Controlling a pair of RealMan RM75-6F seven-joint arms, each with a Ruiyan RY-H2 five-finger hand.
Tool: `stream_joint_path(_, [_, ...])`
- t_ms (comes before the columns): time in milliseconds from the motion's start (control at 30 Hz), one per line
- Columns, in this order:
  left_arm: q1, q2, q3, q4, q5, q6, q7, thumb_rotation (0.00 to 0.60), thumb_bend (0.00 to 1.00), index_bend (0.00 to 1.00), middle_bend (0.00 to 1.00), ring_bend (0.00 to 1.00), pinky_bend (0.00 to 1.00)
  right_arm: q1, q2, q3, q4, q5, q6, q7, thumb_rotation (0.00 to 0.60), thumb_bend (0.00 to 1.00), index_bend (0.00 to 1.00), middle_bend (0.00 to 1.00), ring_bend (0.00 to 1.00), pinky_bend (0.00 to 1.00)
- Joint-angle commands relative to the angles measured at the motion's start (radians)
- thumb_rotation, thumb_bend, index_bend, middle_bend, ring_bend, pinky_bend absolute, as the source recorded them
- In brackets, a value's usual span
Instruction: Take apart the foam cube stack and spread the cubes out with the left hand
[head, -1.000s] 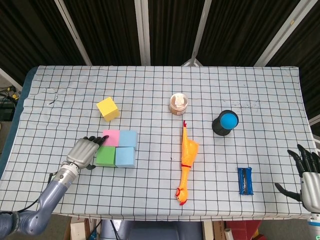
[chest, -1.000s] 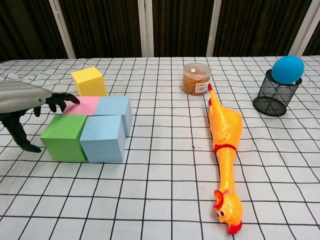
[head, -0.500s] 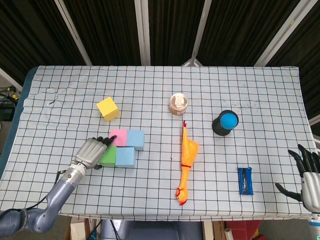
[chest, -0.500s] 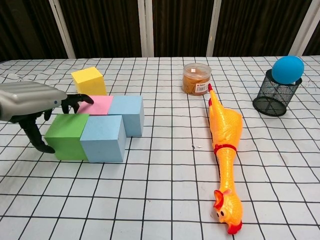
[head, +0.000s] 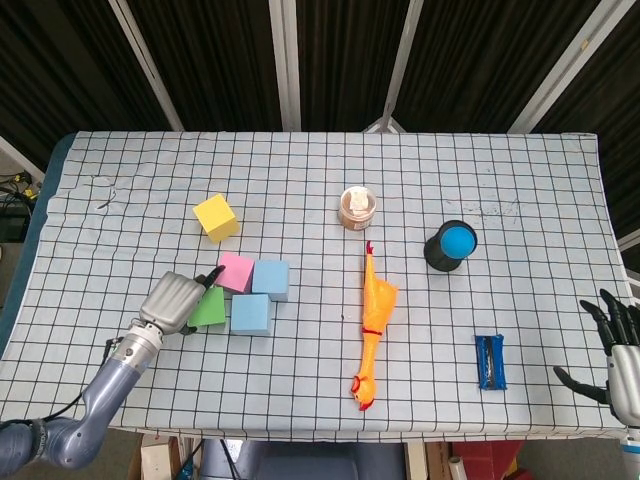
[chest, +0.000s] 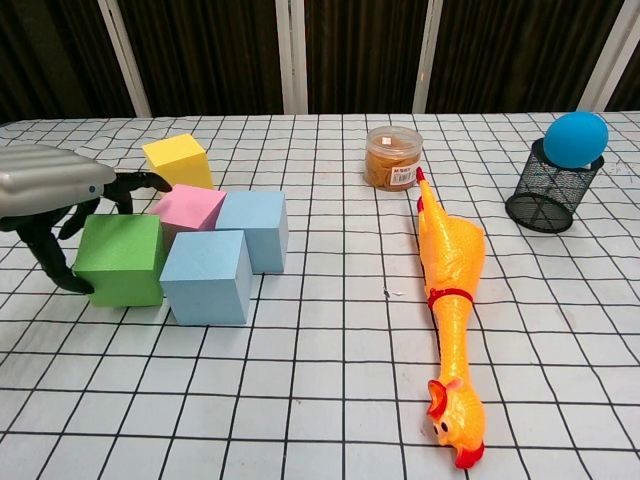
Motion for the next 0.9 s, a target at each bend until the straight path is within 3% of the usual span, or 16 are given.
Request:
stream_joint_path(33, [0.009, 0.016, 0.000, -0.001, 0.009, -0.003, -0.032, 0.600, 0.08, 0.06, 0.42, 0.64, 0.65, 0.001, 0.001, 0.000, -0.001, 0.003, -0.004, -0.003, 0.600, 0.00, 0.16, 0.02, 0.09, 0.00])
stream_joint_path(400, [0.046, 0.171, 0.024, -0.067, 0.043, -0.108, -0.264, 0.600, 0.08, 0.06, 0.41, 0.62, 0.64, 0.002, -0.002, 0.001, -0.007, 0.006, -0.005, -0.013, 0.600, 0.00, 0.16, 0.02, 0.09, 0.00])
stream_joint_path(567, [0.057, 0.219, 0.036, -0.048, 0.134, -0.157, -0.386, 0.600, 0.08, 0.06, 0.40, 0.60, 0.63, 0.003, -0.004, -0.001, -0.009, 0.004, -0.007, -0.017, 0.600, 0.00, 0.16, 0.02, 0.09, 0.00])
stream_joint_path(733, [0.052, 0.205, 0.028, 0.013, 0.246, -0.179, -0.494, 0.600, 0.08, 0.06, 0.40, 0.58, 0.62, 0.005, -0.005, -0.004, -0.012, 0.001, -0.012, -0.021, 0.600, 0.00, 0.16, 0.02, 0.09, 0.00])
stream_joint_path(900, [0.046, 0.137, 0.009, 0.094, 0.319, -0.139, -0.501, 0.600, 0.09, 0.09, 0.41, 0.57, 0.62, 0.008, -0.006, -0.005, -0.012, 0.003, -0.019, -0.024, 0.600, 0.00, 0.16, 0.02, 0.09, 0.00])
